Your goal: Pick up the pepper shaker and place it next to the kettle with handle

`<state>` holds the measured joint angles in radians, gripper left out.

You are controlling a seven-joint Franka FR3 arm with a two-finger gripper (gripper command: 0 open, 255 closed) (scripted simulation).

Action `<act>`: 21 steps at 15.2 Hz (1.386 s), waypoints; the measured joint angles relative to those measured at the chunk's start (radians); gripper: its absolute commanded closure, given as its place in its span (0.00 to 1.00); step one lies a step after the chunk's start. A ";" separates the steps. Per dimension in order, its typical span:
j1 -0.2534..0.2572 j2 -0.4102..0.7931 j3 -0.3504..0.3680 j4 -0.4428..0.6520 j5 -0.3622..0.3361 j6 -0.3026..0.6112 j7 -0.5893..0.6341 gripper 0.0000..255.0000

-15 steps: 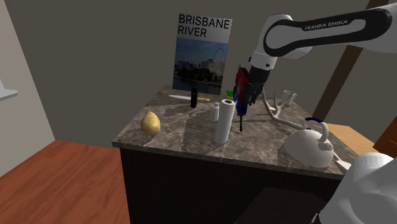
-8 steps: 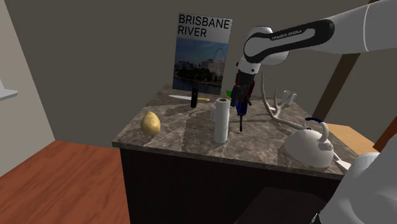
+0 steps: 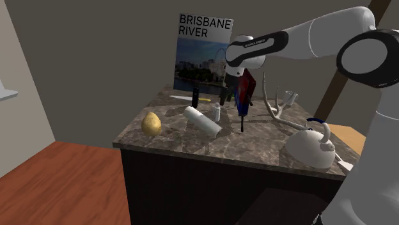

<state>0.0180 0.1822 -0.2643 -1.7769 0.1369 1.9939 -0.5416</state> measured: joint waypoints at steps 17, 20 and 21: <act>-0.033 0.213 0.016 0.140 0.061 0.070 -0.084 0.00; -0.033 0.213 0.016 0.140 0.061 0.070 -0.084 1.00; -0.033 0.213 0.016 0.141 0.061 0.070 -0.084 1.00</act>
<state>-0.0154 0.3949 -0.2481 -1.6362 0.1978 2.0639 -0.6261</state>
